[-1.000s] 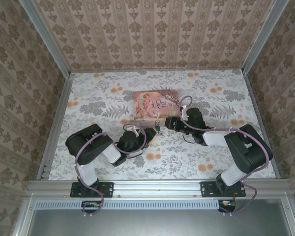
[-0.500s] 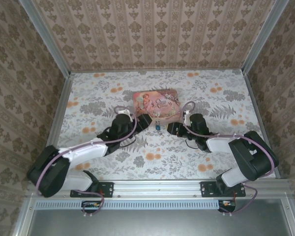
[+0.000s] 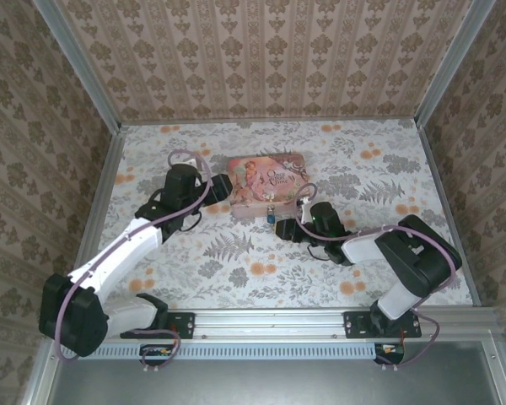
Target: Unlock a padlock with a key
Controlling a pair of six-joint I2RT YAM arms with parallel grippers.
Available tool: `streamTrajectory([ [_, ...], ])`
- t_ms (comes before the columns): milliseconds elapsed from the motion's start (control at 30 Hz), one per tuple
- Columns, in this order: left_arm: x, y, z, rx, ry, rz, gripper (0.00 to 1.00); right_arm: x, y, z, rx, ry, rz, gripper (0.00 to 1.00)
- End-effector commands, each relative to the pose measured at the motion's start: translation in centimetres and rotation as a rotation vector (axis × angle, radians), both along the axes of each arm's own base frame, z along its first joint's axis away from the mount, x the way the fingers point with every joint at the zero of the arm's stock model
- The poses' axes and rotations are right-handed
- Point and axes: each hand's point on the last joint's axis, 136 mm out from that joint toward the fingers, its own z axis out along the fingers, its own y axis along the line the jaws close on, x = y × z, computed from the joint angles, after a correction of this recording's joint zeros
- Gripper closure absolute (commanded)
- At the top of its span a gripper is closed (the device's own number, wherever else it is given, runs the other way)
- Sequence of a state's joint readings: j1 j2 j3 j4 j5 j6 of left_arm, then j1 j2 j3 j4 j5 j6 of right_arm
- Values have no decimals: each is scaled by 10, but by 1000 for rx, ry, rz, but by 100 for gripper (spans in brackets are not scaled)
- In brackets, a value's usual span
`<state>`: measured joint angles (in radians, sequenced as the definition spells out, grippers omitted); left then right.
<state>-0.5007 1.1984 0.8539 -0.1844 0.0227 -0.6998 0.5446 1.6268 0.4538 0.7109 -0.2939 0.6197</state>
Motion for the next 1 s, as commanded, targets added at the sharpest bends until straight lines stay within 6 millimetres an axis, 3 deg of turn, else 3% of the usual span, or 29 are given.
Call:
streamTrajectory([
  [0,1,5,-8,63,35,-45,12,16,5,5,-14,-80,-7,50],
  [567,11,-4,-22,52,68,-65,11,32,22,-9,-12,-68,9,56],
  [667,16,6,-23,43,73,-36,12,31,26,-10,-11,-66,16,58],
  [967,19,7,-25,19,78,-31,12,30,26,-19,-30,-55,9,63],
])
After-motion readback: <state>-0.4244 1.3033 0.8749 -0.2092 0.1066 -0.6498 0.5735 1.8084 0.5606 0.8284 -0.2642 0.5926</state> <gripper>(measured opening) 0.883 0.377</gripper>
